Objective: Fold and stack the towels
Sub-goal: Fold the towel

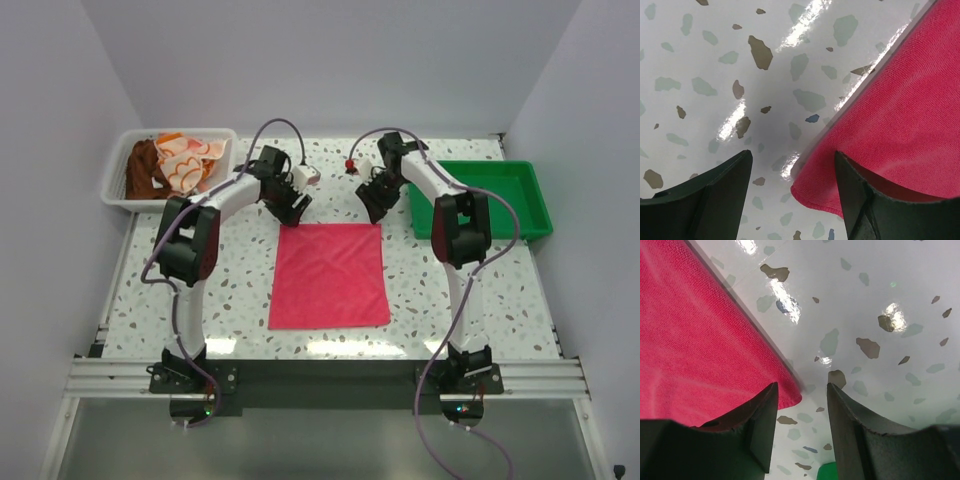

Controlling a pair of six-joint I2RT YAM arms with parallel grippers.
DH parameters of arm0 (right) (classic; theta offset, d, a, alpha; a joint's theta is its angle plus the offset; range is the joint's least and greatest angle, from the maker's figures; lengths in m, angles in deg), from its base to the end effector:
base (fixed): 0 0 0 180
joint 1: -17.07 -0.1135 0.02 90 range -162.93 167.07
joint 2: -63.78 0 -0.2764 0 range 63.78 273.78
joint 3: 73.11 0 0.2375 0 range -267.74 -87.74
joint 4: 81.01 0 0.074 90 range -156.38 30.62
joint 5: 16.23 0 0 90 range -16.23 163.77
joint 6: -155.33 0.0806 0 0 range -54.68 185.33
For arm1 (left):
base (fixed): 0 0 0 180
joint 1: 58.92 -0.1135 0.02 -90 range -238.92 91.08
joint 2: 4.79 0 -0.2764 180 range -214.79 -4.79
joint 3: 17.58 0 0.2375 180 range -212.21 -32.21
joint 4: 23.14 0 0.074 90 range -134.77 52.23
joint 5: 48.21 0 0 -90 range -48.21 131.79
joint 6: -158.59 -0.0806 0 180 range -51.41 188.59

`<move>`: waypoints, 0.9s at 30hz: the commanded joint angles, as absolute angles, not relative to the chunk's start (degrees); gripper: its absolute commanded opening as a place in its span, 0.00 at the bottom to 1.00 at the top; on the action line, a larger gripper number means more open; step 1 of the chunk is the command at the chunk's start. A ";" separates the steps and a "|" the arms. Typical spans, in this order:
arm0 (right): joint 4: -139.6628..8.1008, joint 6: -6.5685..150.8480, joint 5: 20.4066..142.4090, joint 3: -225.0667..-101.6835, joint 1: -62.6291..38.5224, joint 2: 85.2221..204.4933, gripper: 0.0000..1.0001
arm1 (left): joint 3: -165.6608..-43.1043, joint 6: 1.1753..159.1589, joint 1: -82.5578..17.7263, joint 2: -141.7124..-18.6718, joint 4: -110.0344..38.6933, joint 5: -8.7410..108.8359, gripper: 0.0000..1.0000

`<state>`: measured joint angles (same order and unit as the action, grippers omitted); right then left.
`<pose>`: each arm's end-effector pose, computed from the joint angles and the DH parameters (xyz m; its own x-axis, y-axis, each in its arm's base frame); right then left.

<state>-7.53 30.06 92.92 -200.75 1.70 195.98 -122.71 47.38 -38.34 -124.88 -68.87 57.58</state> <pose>0.4496 0.1510 0.1525 -0.5877 -0.7273 -0.3545 -0.8026 0.5792 0.1424 0.4250 -0.1830 0.1592 -0.5935 0.5947 -0.5422 0.7269 0.6853 -0.0441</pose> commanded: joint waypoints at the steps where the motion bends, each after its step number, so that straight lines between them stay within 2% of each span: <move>1: -3.01 27.10 95.39 -204.89 0.91 197.81 0.46 | -125.90 43.28 -38.79 -125.37 -71.17 61.82 0.72; 18: -0.19 26.83 95.39 -202.18 0.37 200.45 0.28 | -125.91 40.90 -38.79 -126.16 -74.60 64.55 0.66; 21: -0.55 27.09 95.13 -201.47 0.29 200.45 0.15 | -125.38 40.90 -38.79 -126.86 -74.78 63.41 0.62; 27: -0.72 27.09 93.90 -201.12 0.11 200.62 0.04 | -125.03 40.55 -38.79 -128.36 -76.36 61.39 0.53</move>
